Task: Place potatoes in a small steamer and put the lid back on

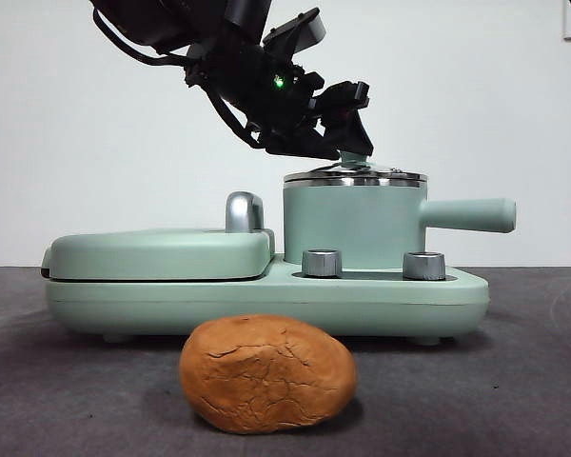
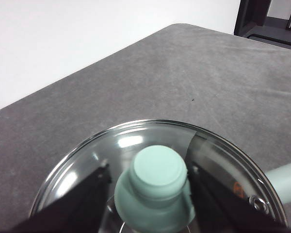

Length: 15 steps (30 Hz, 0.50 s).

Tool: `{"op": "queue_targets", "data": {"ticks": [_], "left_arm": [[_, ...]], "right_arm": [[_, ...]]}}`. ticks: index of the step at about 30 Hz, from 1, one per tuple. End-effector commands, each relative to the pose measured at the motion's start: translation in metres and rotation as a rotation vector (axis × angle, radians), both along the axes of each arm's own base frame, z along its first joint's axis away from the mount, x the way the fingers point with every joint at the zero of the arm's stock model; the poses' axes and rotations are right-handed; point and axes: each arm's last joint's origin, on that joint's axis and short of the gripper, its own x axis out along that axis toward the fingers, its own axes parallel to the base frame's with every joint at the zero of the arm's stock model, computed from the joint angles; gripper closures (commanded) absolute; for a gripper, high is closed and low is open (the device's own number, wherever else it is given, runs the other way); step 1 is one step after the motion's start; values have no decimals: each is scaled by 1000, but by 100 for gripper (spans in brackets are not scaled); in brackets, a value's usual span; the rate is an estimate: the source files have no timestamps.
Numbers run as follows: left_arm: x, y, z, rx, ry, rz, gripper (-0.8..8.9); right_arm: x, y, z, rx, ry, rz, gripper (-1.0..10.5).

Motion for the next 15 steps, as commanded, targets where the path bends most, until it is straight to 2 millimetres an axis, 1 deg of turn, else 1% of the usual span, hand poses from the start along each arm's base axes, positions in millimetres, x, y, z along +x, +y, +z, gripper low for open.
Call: {"op": "queue_targets", "data": {"ticks": [1, 4, 6, 11, 15], "left_arm": [[3, -5, -2, 1, -13, -5, 657], [3, -5, -2, 1, -13, -5, 759], [3, -5, -2, 1, -13, -5, 804], [2, -4, 1, -3, -21, -6, 804], [-2, -1, 15, -16, -55, -9, 804]], "right_arm": [[-1, 0, 6, 21, -13, 0, 669], [-1, 0, 6, 23, -9, -1, 669], [-1, 0, 6, 22, -4, -2, 669], [-1, 0, 5, 18, 6, -2, 669], [-1, 0, 5, 18, 7, -2, 669]]}}
